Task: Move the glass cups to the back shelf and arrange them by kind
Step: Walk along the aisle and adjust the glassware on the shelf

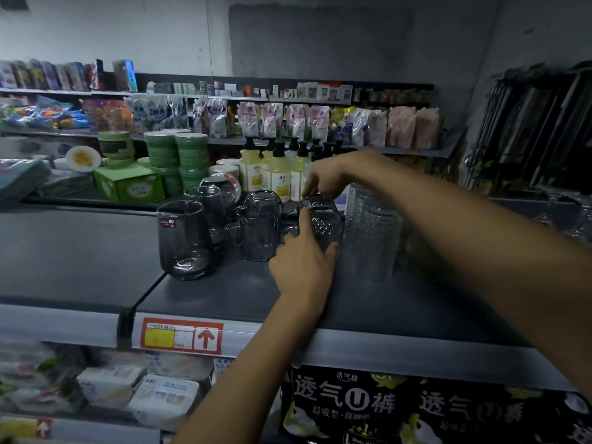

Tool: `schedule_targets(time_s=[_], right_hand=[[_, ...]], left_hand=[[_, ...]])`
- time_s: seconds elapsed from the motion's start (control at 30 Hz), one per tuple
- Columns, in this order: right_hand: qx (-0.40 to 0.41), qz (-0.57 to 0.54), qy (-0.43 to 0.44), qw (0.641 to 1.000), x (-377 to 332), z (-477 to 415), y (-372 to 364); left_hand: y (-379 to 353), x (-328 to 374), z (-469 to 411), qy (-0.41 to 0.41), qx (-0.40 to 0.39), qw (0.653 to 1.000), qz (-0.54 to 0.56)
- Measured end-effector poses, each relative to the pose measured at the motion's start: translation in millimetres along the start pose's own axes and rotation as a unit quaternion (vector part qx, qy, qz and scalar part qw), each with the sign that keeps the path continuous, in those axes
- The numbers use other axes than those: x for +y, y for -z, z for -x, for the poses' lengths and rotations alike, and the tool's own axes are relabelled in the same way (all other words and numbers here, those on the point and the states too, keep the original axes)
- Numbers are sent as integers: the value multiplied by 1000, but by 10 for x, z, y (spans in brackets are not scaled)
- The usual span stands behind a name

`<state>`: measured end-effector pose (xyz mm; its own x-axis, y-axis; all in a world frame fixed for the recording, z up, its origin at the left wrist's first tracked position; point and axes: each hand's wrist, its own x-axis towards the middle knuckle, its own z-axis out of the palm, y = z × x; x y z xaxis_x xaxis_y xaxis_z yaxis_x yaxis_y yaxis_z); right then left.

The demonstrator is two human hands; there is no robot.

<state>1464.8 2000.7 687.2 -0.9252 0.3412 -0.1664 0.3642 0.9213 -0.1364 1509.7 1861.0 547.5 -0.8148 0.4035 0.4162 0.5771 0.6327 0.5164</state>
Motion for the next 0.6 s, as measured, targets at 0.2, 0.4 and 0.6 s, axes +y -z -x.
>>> schedule_targets(time_s=[0.2,0.4,0.6], right_hand=[[6,-41,0,999,95,-54,23],[22,-54,10,998,144,-92,16],[32,-50,6,998,164,-102,45]], left_hand=[[10,-16,12,-4,-2,1000,4],[-5,-5,3,35,-24,999,5],[1,3,8,32,-31,999,3]])
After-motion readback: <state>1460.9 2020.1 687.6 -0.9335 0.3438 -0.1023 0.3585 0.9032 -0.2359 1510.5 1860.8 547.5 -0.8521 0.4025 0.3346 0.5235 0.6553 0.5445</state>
